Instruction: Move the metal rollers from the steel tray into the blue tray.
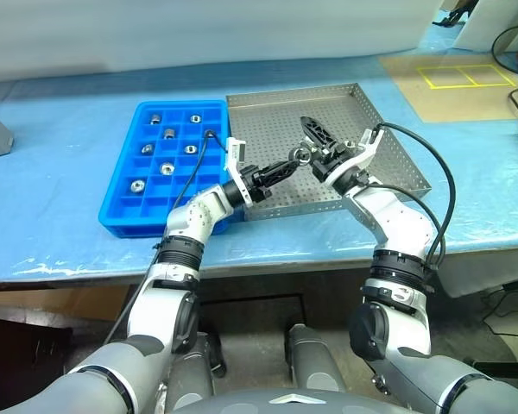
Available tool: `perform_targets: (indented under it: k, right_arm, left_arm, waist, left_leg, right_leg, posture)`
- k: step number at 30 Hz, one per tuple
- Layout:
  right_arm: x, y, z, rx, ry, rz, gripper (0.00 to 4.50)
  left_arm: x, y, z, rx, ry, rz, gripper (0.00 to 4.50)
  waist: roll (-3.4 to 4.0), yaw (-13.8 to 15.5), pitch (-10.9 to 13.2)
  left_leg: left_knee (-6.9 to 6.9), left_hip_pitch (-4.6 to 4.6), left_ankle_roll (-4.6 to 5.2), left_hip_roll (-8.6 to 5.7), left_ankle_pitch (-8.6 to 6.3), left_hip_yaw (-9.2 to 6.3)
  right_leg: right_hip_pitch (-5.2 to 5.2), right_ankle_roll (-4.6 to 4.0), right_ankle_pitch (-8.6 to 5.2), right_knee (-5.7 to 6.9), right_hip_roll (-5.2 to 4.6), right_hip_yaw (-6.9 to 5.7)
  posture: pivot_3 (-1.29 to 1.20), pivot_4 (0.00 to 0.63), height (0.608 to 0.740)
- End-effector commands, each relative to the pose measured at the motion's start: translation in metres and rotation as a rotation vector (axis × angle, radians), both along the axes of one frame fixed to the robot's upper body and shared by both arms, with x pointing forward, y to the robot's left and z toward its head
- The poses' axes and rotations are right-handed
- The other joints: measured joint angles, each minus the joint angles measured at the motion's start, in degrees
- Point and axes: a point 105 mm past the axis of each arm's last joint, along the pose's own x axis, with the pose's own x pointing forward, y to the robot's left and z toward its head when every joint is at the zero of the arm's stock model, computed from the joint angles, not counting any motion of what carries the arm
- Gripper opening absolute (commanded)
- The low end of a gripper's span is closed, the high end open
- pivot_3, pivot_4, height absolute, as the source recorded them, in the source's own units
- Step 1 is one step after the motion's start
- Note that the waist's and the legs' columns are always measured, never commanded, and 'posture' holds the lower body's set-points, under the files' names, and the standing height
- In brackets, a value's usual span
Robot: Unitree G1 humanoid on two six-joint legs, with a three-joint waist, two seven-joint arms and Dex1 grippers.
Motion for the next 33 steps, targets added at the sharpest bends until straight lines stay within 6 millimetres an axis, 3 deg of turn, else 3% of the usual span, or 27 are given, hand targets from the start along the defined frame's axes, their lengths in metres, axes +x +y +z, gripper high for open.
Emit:
perform_targets:
  k: [1, 5, 12, 19, 26, 33]
  right_arm:
    - [-0.002, -0.002, 0.011, 0.017, -0.054, -0.008, 2.88]
    - [-0.001, -0.003, 0.011, 0.02, -0.054, -0.014, 1.67]
    - [0.001, -0.007, 0.006, -0.006, -0.042, -0.037, 1.69]
    - [0.012, -0.041, 0.021, -0.037, -0.132, -0.279, 1.69]
    - [0.021, -0.065, 0.025, -0.016, -0.147, -0.436, 1.69]
    - [0.026, -0.031, 0.005, -0.28, -0.135, -0.348, 1.69]
  left_arm:
    - [-0.002, 0.005, -0.001, -0.022, 0.004, 0.0, 0.92]
    - [-0.001, 0.007, -0.002, -0.021, 0.005, 0.015, 0.92]
    - [0.005, 0.01, -0.001, -0.019, -0.006, 0.072, 0.92]
    - [0.023, 0.031, 0.001, -0.029, -0.002, 0.276, 0.92]
    - [0.024, 0.041, 0.0, -0.033, -0.005, 0.361, 0.92]
    - [0.039, 0.061, 0.016, 0.019, -0.065, 0.571, 0.92]
  waist:
    - [0.0, 0.3, 0.0]
    - [0.0, 0.8, 0.0]
    - [0.0, 2.1, 0.0]
    - [0.0, 2.9, 0.0]
    - [-0.01, 3.5, 0.0]
    - [0.0, 3.6, 0.0]
  left_leg:
    - [-0.02, 0.0, -0.02, 0.05, 0.01, 0.04]
    - [-0.15, -0.01, -0.18, 0.25, 0.11, 0.14]
    - [-0.26, 0.01, -0.54, 0.75, 0.33, 0.2]
    - [-0.4, 0.04, -0.68, 0.77, 0.42, 0.2]
    - [-0.41, 0.05, -0.68, 0.76, 0.42, 0.22]
    - [-0.4, 0.08, -0.71, 0.84, 0.45, 0.22]
  right_leg:
    - [-0.03, 0.0, 0.0, 0.0, 0.04, 0.03]
    - [-0.24, 0.0, 0.0, 0.07, 0.22, 0.1]
    - [-0.49, -0.01, 0.0, 0.25, 0.72, 0.18]
    - [-0.54, -0.01, 0.0, 0.25, 0.76, 0.2]
    - [-0.56, -0.01, 0.01, 0.25, 0.77, 0.23]
    - [-0.57, -0.01, 0.01, 0.31, 0.85, 0.23]
  posture:
    - [-0.43, 0.15, 0.74]
    - [-0.43, 0.15, 0.74]
    - [-0.43, 0.15, 0.74]
    - [-0.4, 0.15, 0.74]
    - [-0.38, 0.15, 0.74]
    - [-0.34, 0.15, 0.74]
